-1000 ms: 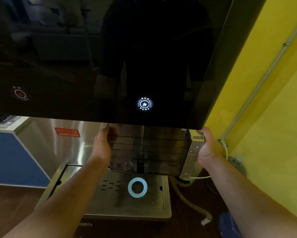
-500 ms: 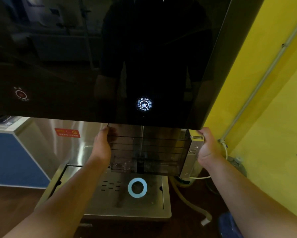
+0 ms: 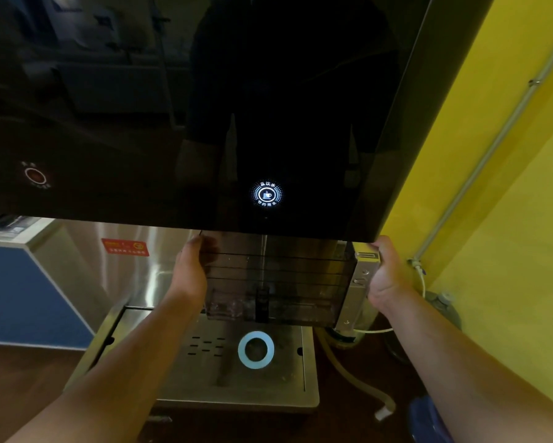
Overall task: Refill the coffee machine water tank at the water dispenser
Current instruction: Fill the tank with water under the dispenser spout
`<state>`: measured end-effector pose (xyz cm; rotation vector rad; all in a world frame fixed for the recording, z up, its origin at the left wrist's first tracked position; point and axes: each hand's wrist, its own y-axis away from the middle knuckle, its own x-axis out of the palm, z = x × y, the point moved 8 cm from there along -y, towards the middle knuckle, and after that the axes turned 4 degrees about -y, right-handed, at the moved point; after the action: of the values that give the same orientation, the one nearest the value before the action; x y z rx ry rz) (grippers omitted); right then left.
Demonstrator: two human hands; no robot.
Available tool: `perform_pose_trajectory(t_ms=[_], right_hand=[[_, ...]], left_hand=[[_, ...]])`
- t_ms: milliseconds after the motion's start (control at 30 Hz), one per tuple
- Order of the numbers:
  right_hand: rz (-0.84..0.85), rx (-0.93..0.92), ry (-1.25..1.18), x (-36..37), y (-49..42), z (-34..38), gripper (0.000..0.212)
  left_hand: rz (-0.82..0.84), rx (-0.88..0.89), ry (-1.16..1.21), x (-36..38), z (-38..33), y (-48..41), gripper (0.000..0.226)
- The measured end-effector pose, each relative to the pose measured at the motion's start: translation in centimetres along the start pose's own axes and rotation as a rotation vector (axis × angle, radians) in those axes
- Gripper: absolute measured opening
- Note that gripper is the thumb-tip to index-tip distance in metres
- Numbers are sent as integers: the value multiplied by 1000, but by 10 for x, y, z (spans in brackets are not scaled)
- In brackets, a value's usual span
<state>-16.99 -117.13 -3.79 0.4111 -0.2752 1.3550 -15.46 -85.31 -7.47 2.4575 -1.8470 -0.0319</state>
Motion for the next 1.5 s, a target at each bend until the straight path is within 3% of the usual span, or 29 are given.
perform_pose_trajectory(t_ms=[1100,1500], right_hand=[[18,-7,-6,-1,0,-1,59],[-40,-4,-6,0,7,8,72]], left_hand=[[2,-9,-3,-1,-7,6,35],[32,1,-3,3,-9,5,31]])
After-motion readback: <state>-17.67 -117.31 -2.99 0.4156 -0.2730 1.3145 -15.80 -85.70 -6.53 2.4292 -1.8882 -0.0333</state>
